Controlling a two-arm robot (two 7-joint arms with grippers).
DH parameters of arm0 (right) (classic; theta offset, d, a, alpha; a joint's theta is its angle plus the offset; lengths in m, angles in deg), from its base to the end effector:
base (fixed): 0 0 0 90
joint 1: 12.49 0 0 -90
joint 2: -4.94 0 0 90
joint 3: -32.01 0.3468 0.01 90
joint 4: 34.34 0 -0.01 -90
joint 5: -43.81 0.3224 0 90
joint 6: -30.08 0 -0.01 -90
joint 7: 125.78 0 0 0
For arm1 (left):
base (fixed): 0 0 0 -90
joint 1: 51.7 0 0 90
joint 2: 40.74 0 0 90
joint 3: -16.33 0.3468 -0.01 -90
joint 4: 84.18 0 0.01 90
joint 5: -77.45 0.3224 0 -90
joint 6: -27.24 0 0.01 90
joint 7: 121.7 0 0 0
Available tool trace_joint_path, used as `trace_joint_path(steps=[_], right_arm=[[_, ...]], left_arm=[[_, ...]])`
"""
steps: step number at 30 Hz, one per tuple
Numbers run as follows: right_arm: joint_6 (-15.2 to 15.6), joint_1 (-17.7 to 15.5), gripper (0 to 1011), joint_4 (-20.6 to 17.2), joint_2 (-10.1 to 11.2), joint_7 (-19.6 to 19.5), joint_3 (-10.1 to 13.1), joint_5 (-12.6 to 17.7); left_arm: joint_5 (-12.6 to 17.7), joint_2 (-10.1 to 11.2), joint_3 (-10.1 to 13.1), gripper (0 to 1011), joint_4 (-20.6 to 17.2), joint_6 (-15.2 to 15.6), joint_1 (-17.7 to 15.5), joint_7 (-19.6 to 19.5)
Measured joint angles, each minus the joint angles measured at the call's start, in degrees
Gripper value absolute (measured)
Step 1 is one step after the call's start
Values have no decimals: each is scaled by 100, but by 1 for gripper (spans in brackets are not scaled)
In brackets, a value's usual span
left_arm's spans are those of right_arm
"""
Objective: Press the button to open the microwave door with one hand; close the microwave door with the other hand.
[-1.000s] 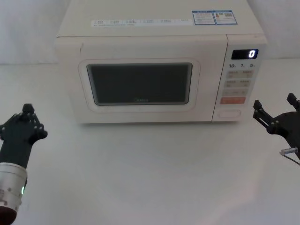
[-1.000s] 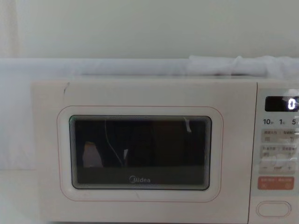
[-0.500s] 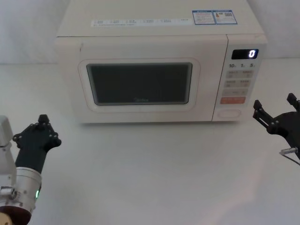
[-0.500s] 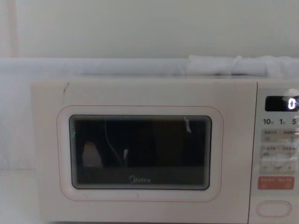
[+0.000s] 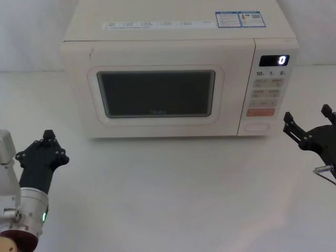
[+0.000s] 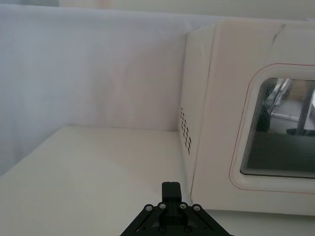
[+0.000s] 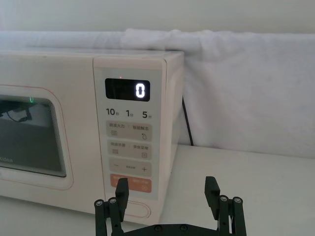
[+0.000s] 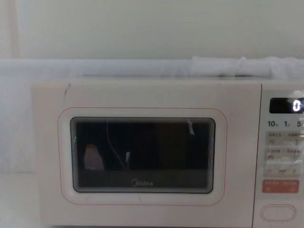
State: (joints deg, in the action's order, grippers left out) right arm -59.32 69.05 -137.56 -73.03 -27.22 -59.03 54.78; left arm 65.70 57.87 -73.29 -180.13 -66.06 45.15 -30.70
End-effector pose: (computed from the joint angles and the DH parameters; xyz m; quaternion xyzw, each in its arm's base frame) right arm 0.2916 -0.0525 -0.3221 0.0165 -0.0283 -0.6272 0.7782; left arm 0.3011 0.0460 -0.3569 -0.0339 0.0066 0.7058 0.7076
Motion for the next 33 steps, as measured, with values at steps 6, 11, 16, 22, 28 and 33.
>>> trace_joint_path(steps=[6, 11, 16, 22, 28, 33], right_arm=[[0, 0, 1000, 0, 0, 0, 0, 0], [0, 0, 1000, 0, 0, 0, 0, 0], [0, 0, 1000, 0, 0, 0, 0, 0], [0, 0, 1000, 0, 0, 0, 0, 0], [0, 0, 1000, 0, 0, 0, 0, 0], [0, 0, 1000, 0, 0, 0, 0, 0]], left_arm=[[-3, 23, 13, 0, -4, 0, -1, -3], [-9, 37, 21, 4, -7, 0, -3, -10], [-15, 46, 29, 144, -9, 0, -3, -18], [-23, 53, 34, 311, -12, 2, -3, -23], [-27, 56, 37, 488, -15, 4, -3, -26], [-30, 58, 40, 655, -16, 4, -3, -28]])
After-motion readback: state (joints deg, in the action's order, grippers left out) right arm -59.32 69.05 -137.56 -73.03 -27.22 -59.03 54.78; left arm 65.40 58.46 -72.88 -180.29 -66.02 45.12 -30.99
